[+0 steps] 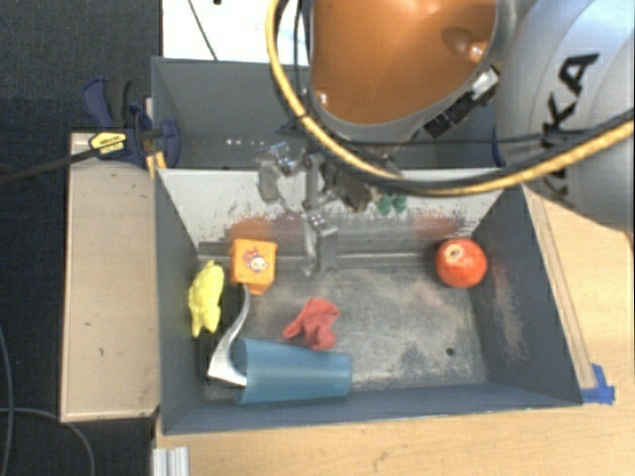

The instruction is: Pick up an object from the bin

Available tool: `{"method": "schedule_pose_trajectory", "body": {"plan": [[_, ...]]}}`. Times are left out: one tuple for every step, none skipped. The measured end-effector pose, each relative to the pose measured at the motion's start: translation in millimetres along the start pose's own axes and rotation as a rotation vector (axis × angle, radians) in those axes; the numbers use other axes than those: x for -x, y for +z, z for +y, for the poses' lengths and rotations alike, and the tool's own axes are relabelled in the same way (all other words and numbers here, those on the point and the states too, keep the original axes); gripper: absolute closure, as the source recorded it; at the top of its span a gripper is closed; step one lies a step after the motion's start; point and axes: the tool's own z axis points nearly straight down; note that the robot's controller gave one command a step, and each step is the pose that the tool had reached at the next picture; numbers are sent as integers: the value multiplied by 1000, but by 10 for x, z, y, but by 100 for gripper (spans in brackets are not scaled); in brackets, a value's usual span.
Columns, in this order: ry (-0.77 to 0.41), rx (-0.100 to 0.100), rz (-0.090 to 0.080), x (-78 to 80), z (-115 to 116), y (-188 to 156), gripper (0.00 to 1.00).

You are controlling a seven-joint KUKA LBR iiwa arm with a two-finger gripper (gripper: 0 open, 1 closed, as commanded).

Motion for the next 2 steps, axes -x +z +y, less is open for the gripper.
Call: {"method": "schedule_pose_trajectory", "body": {"plan": [[-133,3,11,-146,-194,334,0],[-135,1,12,-182,-448,509,0]]}}
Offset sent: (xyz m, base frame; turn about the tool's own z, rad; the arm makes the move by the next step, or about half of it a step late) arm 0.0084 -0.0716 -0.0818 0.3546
